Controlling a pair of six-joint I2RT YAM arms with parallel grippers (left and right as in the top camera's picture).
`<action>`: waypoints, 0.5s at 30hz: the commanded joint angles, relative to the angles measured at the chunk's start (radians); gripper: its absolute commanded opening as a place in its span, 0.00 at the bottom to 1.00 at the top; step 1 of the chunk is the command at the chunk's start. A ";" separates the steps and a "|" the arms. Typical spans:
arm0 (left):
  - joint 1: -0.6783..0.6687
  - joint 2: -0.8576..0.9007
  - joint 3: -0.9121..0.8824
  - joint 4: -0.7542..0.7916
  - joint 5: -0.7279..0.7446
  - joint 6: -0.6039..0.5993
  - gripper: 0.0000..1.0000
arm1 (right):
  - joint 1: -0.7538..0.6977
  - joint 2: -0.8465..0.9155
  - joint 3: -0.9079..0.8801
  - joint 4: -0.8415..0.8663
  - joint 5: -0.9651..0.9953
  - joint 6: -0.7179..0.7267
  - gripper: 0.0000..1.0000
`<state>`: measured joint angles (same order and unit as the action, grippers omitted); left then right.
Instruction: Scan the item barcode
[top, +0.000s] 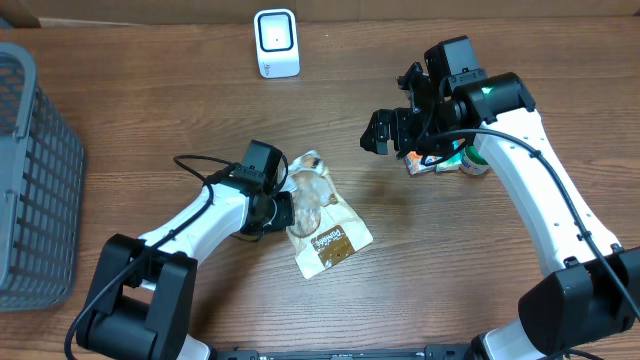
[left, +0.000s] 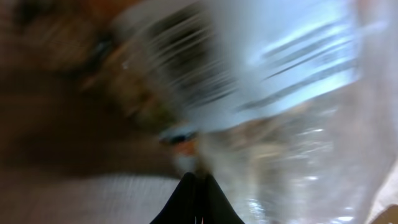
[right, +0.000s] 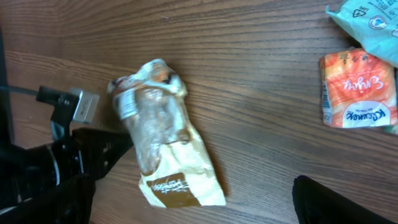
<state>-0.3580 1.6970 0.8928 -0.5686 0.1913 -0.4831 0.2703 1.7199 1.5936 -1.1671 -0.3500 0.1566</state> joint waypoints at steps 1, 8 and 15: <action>0.005 0.012 0.013 0.062 -0.003 0.087 0.04 | 0.008 -0.002 -0.023 0.011 -0.023 0.004 1.00; 0.005 0.013 0.013 0.184 -0.034 0.248 0.04 | 0.037 0.022 -0.038 0.014 -0.022 0.029 1.00; 0.046 0.008 0.093 0.109 0.077 0.271 0.04 | 0.045 0.037 -0.038 0.027 -0.021 0.029 1.00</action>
<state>-0.3466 1.7023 0.9119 -0.4309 0.1890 -0.2676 0.3141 1.7451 1.5627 -1.1511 -0.3630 0.1799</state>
